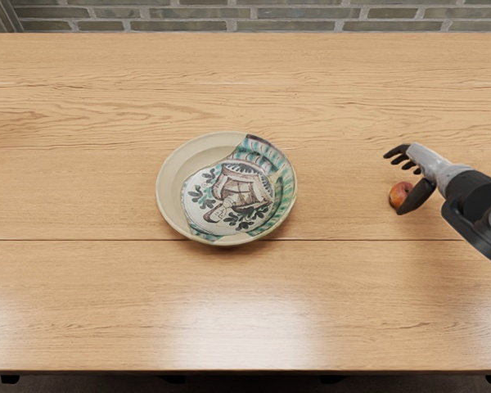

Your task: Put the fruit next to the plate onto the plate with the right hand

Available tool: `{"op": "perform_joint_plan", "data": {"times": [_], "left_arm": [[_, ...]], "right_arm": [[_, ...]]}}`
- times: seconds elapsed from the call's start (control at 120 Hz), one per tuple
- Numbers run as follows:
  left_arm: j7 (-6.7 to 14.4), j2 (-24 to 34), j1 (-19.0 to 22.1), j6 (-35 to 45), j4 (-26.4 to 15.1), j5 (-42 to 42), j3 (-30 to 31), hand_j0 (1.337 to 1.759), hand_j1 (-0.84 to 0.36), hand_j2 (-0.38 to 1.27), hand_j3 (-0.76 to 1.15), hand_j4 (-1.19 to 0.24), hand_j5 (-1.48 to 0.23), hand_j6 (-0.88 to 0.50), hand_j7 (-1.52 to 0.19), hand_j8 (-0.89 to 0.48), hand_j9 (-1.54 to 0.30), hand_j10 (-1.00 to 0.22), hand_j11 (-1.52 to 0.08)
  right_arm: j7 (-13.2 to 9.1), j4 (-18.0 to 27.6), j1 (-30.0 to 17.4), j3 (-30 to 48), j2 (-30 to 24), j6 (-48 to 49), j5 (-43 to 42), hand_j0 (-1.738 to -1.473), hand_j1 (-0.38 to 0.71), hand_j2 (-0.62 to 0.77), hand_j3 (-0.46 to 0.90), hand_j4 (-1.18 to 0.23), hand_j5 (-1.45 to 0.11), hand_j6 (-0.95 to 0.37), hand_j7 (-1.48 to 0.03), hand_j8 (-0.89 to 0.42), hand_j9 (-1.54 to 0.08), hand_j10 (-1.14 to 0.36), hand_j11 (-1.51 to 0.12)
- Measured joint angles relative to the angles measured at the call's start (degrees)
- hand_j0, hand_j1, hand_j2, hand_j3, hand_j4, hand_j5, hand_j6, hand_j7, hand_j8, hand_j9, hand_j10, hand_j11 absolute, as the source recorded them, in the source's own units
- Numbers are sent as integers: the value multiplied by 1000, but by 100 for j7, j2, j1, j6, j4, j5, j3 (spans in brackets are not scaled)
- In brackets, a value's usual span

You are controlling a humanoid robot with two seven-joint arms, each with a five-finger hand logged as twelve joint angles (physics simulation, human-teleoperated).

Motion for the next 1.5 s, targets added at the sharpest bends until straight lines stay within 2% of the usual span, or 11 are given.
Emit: {"op": "perform_joint_plan", "data": {"times": [0.208,0.492,0.775,0.933,1.075,1.325,1.383,1.425,1.45,1.5], "left_arm": [[0,0,0,0,-1,0,-1,1658,349,0,0,0,0,0,0,0,0,0,0],[0,0,0,0,1,0,-1,1658,349,0,0,0,0,0,0,0,0,0,0],[0,0,0,0,0,0,0,1658,349,0,0,0,0,0,0,0,0,0,0],[0,0,0,0,1,0,-2,1658,349,0,0,0,0,0,0,0,0,0,0],[0,0,0,0,1,0,-1,1658,349,0,0,0,0,0,0,0,0,0,0],[0,0,0,0,0,1,-2,1658,349,0,0,0,0,0,0,0,0,0,0],[-1,0,0,0,-2,1,-3,1658,349,0,0,0,0,0,0,0,0,0,0],[-1,0,0,0,-2,1,-3,1658,349,0,0,0,0,0,0,0,0,0,0],[-1,0,0,0,-1,1,-3,1658,349,0,0,0,0,0,0,0,0,0,0],[-1,0,0,0,0,1,-3,1658,349,0,0,0,0,0,0,0,0,0,0]], "right_arm": [[0,-87,-24,-146,67,-146,-13,-1658,4,-55,0,-300,-386,-302,-385,-301,-386,-300,-385],[5,-86,-129,-217,77,-342,-116,-1658,88,-69,0,-370,-477,-372,-476,-371,-477,-370,-477],[8,-88,-231,-227,110,-460,-233,-1658,127,-75,0,-404,-518,-405,-519,-401,-520,-403,-519],[8,-93,-241,-231,147,-479,-250,-1658,178,-81,0,-454,-568,-450,-575,-367,-577,-448,-576],[9,-97,-246,-254,154,-515,-254,-1658,232,-76,0,-506,-630,-491,-640,-411,-642,-499,-642],[22,-110,-287,-263,157,-592,-260,-1650,272,-59,-1,-553,-747,-443,-729,-357,-743,-555,-745],[31,-127,-310,-261,158,-592,-273,-1647,317,-1,-2,-566,-782,-418,-755,-326,-775,-570,-779],[34,-134,-326,-260,158,-592,-284,-1643,306,-35,-1,-579,-808,-394,-776,-308,-802,-571,-805],[36,-140,-334,-262,158,-596,-288,-1643,303,17,-1,-592,-816,-395,-789,-317,-814,-575,-817],[40,-155,-349,-264,159,-603,-290,-1643,302,13,-1,-617,-832,-394,-814,-311,-842,-578,-843]]}}
